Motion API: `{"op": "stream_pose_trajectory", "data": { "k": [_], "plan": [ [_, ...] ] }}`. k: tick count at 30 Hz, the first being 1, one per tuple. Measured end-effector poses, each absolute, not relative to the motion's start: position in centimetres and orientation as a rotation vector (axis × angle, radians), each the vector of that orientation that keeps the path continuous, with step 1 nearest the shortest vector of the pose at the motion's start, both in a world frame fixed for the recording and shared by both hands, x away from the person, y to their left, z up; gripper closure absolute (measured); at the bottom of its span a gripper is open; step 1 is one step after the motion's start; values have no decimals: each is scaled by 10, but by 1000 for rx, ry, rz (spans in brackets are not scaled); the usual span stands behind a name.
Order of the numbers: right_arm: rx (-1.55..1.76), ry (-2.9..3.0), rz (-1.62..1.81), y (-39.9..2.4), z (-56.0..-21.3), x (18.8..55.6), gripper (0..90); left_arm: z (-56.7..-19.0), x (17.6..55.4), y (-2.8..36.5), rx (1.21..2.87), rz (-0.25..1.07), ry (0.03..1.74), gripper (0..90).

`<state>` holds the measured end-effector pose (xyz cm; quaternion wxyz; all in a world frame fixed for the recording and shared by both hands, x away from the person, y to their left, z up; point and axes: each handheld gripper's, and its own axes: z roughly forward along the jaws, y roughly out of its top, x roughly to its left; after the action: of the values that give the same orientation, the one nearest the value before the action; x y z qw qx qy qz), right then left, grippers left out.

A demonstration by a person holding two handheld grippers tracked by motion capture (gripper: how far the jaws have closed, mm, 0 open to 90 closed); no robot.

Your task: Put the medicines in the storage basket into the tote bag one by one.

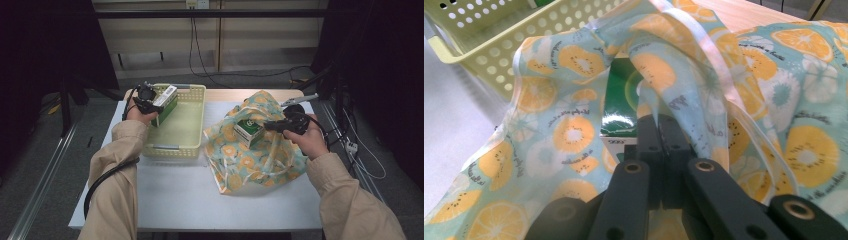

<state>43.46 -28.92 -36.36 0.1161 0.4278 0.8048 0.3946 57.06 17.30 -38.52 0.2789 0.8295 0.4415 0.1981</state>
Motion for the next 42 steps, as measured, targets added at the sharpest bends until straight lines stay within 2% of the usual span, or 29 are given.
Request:
{"op": "stream_pose_trajectory", "data": {
  "k": [13,26,42],
  "plan": [
    [1260,2352,1142,-289,-365,436,900,-343,545,158,2156,362,1076,630],
    [1263,2332,1133,-290,-362,434,900,-304,508,131,2174,254,843,630],
    [1250,2334,1119,-286,-359,431,900,-299,467,86,2216,115,630,629]
  ]
}}
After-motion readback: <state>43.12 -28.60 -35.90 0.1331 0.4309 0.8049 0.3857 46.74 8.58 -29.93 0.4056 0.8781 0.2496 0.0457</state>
